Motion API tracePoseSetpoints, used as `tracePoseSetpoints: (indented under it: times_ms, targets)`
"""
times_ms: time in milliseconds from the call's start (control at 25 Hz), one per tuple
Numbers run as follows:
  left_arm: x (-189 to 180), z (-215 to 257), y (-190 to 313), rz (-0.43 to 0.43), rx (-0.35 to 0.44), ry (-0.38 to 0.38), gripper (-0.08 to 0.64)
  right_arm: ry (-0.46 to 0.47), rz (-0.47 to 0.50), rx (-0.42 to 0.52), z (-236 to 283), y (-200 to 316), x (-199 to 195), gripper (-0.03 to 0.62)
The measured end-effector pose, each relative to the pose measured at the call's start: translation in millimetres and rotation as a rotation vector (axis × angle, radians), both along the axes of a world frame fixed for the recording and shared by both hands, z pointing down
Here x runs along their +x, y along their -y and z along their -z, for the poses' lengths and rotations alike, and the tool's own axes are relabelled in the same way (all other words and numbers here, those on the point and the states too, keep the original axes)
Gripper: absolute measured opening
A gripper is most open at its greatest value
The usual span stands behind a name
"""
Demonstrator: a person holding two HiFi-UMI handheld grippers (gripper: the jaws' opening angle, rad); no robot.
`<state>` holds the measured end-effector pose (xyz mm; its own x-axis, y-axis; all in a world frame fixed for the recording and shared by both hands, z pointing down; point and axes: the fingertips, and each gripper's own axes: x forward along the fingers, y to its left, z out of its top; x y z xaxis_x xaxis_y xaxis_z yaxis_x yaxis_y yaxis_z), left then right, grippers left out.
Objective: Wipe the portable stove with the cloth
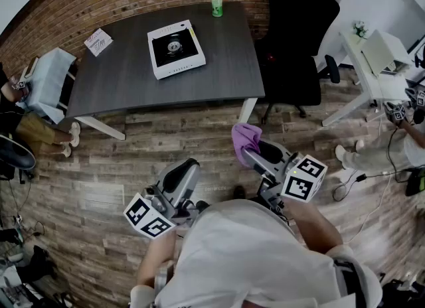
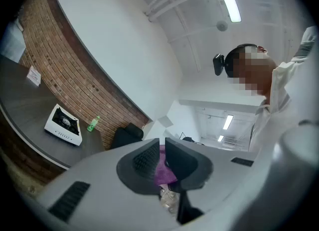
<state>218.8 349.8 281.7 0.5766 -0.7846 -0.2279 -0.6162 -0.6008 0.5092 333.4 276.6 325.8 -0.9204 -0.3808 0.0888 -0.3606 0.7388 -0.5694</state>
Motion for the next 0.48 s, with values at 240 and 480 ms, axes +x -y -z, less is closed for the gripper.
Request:
tracePoseSetpoints:
  times_ms: [240,480]
  targets:
    - [-0.3,-0.8,0.7,-0.003,-0.004,-0.002,0.041,-0.010,0.009,-0.002,-1.5,-0.3,-3.0,0.155]
    - [1.3,-2.8,-1.2,-0.010,-0.011,-0.001,0.041,-0.027,0.016,0.014,-1.4,-3.4,-4.7,0.153]
